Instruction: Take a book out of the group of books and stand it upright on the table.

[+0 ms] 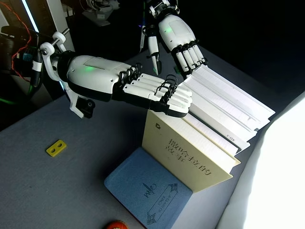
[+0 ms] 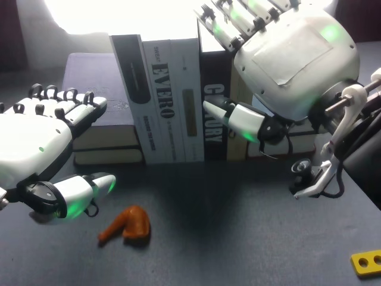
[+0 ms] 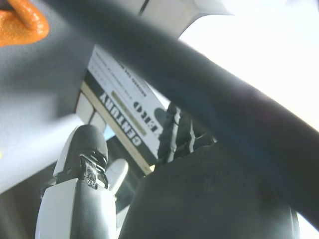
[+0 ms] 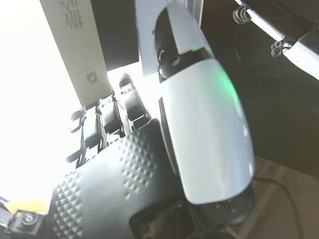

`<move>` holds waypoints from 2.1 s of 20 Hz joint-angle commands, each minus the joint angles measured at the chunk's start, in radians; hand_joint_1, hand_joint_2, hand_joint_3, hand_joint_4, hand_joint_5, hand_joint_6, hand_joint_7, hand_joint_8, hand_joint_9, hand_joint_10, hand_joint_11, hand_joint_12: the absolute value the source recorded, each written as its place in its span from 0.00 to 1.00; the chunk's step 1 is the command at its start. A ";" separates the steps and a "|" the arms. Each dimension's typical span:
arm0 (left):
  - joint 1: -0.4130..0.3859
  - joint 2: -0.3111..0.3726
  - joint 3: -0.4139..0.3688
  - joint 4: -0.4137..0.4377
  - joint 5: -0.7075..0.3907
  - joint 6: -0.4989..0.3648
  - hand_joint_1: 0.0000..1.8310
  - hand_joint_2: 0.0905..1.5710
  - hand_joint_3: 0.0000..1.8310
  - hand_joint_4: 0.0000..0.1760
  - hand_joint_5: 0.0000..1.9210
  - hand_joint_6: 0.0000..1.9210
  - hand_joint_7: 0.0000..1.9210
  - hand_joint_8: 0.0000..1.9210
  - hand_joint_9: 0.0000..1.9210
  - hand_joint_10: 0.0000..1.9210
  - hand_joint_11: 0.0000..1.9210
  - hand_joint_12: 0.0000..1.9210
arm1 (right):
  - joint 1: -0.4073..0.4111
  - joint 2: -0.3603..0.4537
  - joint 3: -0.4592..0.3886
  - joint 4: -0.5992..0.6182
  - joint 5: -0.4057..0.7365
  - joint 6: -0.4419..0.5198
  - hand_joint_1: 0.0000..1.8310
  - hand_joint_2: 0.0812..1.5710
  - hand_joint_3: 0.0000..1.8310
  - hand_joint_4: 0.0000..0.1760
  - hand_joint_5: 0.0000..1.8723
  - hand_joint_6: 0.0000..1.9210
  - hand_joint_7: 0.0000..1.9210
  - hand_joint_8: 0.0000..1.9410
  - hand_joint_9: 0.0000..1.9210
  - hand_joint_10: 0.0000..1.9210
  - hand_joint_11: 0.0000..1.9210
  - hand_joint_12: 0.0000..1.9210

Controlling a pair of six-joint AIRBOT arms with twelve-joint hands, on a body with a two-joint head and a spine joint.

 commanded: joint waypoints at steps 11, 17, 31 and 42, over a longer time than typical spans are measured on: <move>-0.015 0.004 0.003 0.053 -0.080 -0.004 0.21 0.81 0.00 0.00 0.03 0.00 0.03 0.00 0.01 0.00 0.00 0.01 | 0.003 0.031 -0.027 -0.068 0.125 -0.007 0.11 0.75 0.00 0.00 0.00 0.00 0.00 0.00 0.00 0.00 0.00 0.00; -0.021 0.005 0.006 0.053 -0.081 -0.005 0.23 0.81 0.00 0.00 0.03 0.00 0.02 0.00 0.00 0.00 0.00 0.00 | -0.002 0.027 -0.025 -0.059 0.107 0.011 0.11 0.75 0.00 0.00 0.12 0.05 0.00 0.00 0.00 0.00 0.00 0.00; -0.052 0.012 0.023 0.054 -0.082 0.005 0.24 0.80 0.00 0.00 0.05 0.01 0.04 0.00 0.02 0.01 0.01 0.01 | -0.015 0.013 -0.004 -0.059 0.091 0.035 0.11 0.75 0.00 0.00 0.16 0.29 0.00 0.00 0.00 0.00 0.00 0.00; -0.069 0.022 0.012 0.053 -0.082 0.003 0.21 0.81 0.00 0.00 0.03 0.00 0.02 0.00 0.00 0.00 0.00 0.00 | -0.022 0.040 -0.053 -0.059 0.102 -0.008 0.12 0.74 0.00 0.00 0.17 0.36 0.00 0.00 0.00 0.00 0.00 0.00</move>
